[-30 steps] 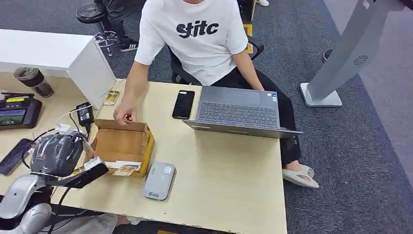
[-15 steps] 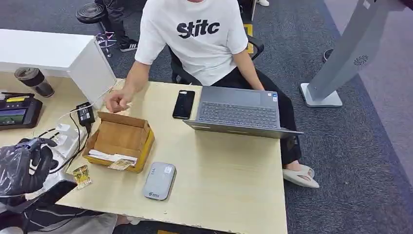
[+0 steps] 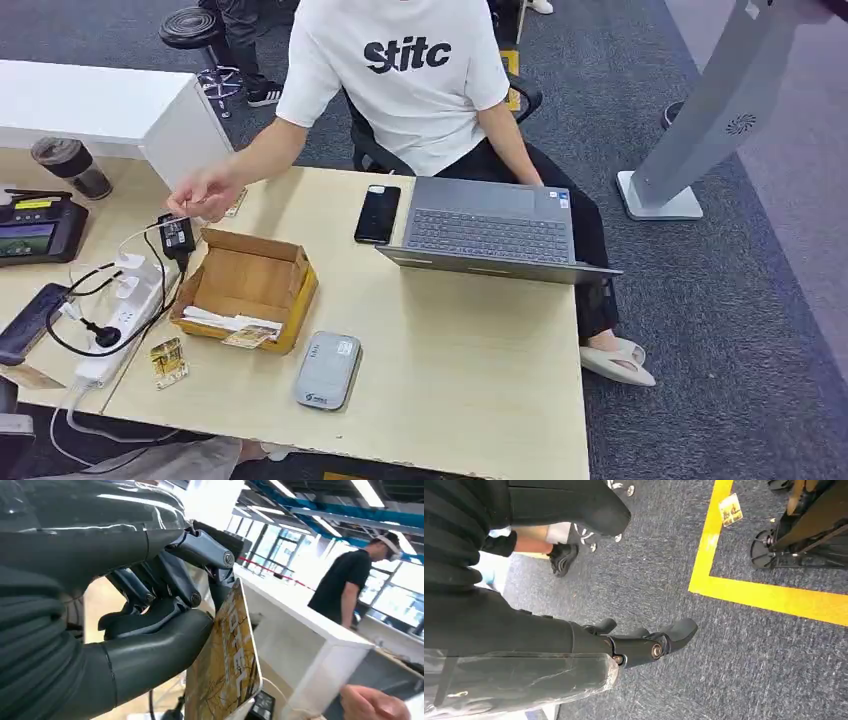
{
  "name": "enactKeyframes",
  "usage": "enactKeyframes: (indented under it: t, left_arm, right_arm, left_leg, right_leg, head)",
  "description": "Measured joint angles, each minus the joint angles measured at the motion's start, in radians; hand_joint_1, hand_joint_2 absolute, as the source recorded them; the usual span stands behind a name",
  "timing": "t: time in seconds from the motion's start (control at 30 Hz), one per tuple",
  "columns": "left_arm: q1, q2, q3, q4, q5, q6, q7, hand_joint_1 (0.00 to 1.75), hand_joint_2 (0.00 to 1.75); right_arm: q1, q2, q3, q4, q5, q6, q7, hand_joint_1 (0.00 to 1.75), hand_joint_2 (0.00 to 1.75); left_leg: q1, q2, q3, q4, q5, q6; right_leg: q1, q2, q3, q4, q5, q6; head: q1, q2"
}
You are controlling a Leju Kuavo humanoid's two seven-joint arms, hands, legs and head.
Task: Pass the card to the sensor for recognition and then transmit it.
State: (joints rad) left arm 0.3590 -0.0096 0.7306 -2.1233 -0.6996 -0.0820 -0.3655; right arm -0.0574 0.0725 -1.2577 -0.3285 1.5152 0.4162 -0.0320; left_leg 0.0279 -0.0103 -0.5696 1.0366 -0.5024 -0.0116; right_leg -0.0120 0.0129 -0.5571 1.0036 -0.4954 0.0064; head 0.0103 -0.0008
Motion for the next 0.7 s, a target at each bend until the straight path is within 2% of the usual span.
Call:
enactKeyframes:
  t: [0.23,0.33,0.5,0.63,0.7]
  left_arm:
    - [-0.023,-0.040,0.044,0.000,-0.041,-0.007,-0.003,1.75,1.75]
    - [-0.038,-0.023,0.015,0.010,-0.091,0.040,0.046,1.75,1.75]
    - [-0.089,0.129,-0.102,0.078,-0.122,0.148,0.222,1.75,1.75]
    - [-0.163,0.265,-0.211,0.163,-0.179,0.164,0.316,1.75,1.75]
    - [-0.215,0.318,-0.272,0.215,-0.216,0.163,0.356,1.75,1.75]
  right_arm:
    - [-0.001,0.000,0.000,-0.002,0.016,0.000,-0.016,0.00,1.75]
    - [-0.006,0.000,0.001,-0.001,0.035,0.000,-0.016,0.00,1.75]
    - [-0.010,0.000,0.007,0.000,0.053,0.000,0.008,0.00,1.75]
    - [-0.010,0.000,0.018,0.000,0.053,0.000,0.023,0.00,1.75]
    - [-0.011,0.000,0.032,0.000,0.053,0.000,0.028,0.00,1.75]
  left_leg:
    - [0.000,-0.001,0.000,0.000,0.000,0.000]
    - [0.000,-0.001,0.001,0.000,0.000,0.000]
    - [0.000,-0.001,0.001,0.000,0.002,-0.001]
    - [0.001,-0.001,0.001,0.000,0.003,-0.001]
    - [0.001,-0.002,0.001,0.000,0.003,-0.001]
  right_leg:
    - [0.000,0.000,0.000,0.000,0.000,0.000]
    - [0.000,0.000,-0.001,0.000,0.000,0.000]
    - [0.000,-0.002,0.000,0.000,0.000,-0.001]
    - [0.001,-0.002,-0.002,0.000,0.001,-0.002]
    - [0.001,-0.002,-0.001,0.000,0.002,-0.002]
  head:
    - [0.000,0.000]
    - [0.000,0.000]
    - [0.000,0.000]
    - [0.001,0.000]
    - [0.000,0.000]
